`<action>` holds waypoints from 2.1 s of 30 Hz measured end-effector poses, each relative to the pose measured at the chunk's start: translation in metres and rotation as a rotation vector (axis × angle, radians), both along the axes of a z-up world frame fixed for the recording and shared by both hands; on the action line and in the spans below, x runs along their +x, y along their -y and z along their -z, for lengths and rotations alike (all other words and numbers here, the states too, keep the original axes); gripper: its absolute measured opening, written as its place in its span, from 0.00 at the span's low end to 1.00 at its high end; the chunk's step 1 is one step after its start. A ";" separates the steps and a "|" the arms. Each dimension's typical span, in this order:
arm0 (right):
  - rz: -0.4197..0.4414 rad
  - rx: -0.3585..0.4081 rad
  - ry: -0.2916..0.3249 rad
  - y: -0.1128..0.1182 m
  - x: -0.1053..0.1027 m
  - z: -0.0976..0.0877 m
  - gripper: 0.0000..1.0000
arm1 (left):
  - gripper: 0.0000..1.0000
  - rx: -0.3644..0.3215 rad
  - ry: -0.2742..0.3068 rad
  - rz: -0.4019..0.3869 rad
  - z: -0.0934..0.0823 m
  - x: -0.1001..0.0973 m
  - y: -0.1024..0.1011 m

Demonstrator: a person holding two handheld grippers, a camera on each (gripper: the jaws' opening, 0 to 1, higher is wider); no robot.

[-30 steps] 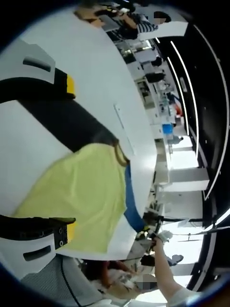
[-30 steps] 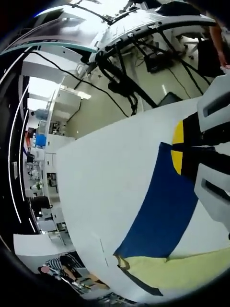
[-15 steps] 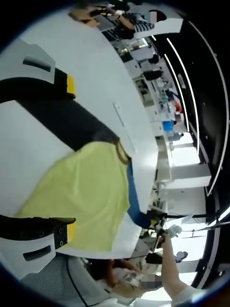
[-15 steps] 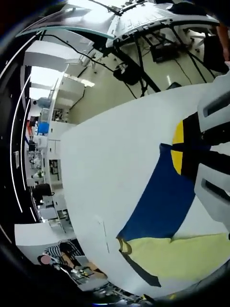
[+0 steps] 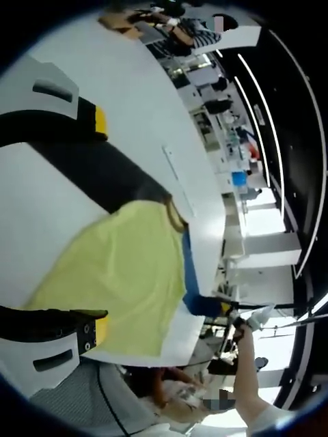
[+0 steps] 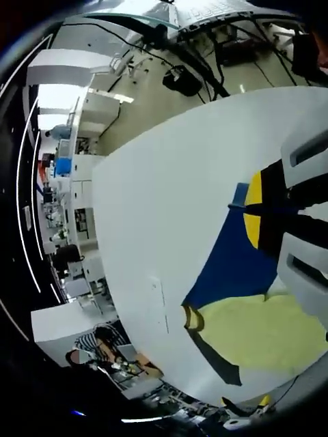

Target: Fold the garment on the visible template until the final outline fits inside the template.

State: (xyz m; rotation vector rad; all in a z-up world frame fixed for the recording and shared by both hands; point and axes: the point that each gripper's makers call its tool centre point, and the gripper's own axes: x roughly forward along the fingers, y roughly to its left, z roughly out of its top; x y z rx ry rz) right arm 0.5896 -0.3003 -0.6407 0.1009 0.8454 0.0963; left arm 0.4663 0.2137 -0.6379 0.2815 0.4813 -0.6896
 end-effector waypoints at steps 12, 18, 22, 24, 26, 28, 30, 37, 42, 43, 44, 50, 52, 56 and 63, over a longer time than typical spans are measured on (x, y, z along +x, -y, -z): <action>-0.102 0.062 0.035 -0.061 0.026 -0.018 0.00 | 0.99 -0.019 0.002 -0.001 -0.001 -0.004 0.001; -0.158 0.055 0.046 -0.088 0.031 -0.025 0.00 | 0.99 -0.026 0.003 -0.014 -0.002 -0.006 -0.003; -0.193 0.055 0.054 -0.106 0.036 -0.030 0.00 | 0.99 -0.026 0.000 -0.023 -0.001 -0.007 -0.008; -0.207 0.057 0.058 -0.114 0.037 -0.031 0.00 | 0.99 -0.028 0.001 -0.025 -0.001 -0.007 -0.007; -0.226 0.051 0.062 -0.122 0.038 -0.033 0.00 | 0.99 -0.028 0.000 -0.025 -0.001 -0.008 -0.007; -0.237 0.047 0.065 -0.128 0.039 -0.033 0.00 | 0.99 -0.027 0.000 -0.024 -0.001 -0.008 -0.007; -0.258 0.050 0.065 -0.139 0.039 -0.034 0.00 | 0.99 -0.028 -0.001 -0.025 -0.001 -0.008 -0.007; -0.308 0.050 0.063 -0.164 0.040 -0.036 0.00 | 0.99 -0.027 0.000 -0.022 -0.001 -0.009 -0.008; -0.344 0.051 0.068 -0.185 0.042 -0.038 0.00 | 0.99 -0.029 0.002 -0.025 0.000 -0.009 -0.009; -0.351 0.053 0.068 -0.190 0.042 -0.039 0.00 | 0.99 -0.029 0.002 -0.027 0.000 -0.009 -0.010; -0.355 0.053 0.068 -0.192 0.043 -0.039 0.00 | 0.99 -0.030 0.002 -0.028 0.000 -0.010 -0.010; -0.387 0.038 0.068 -0.210 0.045 -0.037 0.00 | 0.99 -0.027 0.000 -0.030 0.001 -0.010 -0.011; -0.390 0.043 0.068 -0.216 0.047 -0.037 0.00 | 0.99 -0.028 -0.001 -0.031 0.001 -0.010 -0.011; -0.392 0.049 0.069 -0.227 0.050 -0.037 0.00 | 0.99 -0.029 -0.004 -0.030 0.002 -0.010 -0.010; -0.413 0.023 0.062 -0.247 0.054 -0.032 0.00 | 0.99 -0.023 -0.011 -0.021 0.004 -0.011 -0.008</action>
